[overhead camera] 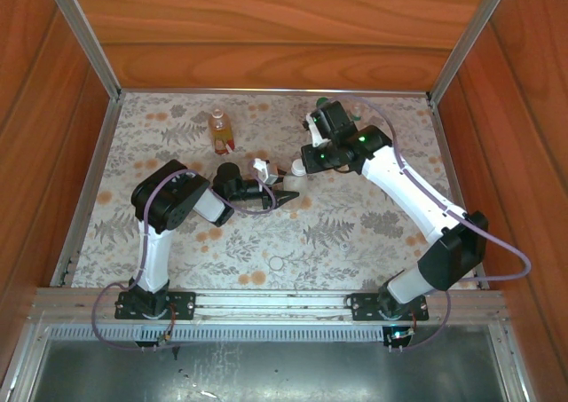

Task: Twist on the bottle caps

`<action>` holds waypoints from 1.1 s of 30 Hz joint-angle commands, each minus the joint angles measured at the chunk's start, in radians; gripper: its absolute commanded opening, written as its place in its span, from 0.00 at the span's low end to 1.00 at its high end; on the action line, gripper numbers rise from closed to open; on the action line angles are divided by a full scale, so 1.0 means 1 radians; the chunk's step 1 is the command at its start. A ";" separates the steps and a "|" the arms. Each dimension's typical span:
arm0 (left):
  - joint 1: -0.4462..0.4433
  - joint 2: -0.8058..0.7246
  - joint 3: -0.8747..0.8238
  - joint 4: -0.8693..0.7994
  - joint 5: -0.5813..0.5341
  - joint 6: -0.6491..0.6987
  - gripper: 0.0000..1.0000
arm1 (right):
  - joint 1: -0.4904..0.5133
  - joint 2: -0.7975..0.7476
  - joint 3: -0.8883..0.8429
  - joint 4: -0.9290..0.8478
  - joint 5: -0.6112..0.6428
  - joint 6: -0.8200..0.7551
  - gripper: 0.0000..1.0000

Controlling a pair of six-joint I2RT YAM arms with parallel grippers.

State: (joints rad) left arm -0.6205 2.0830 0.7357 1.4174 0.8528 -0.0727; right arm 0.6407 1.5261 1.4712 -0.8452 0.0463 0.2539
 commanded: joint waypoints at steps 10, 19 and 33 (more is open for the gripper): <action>0.002 0.009 -0.012 0.001 0.018 0.002 0.61 | -0.016 0.029 -0.079 -0.030 -0.038 0.029 0.11; 0.003 0.008 -0.012 0.000 0.021 0.000 0.61 | -0.014 0.013 -0.085 -0.055 -0.086 0.045 0.12; 0.004 0.004 -0.013 -0.001 0.022 0.001 0.61 | 0.031 0.031 0.126 -0.124 0.140 -0.018 0.33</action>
State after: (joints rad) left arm -0.6201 2.0830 0.7292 1.4216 0.8677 -0.0620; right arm 0.6582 1.5322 1.5719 -0.9142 0.1165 0.2607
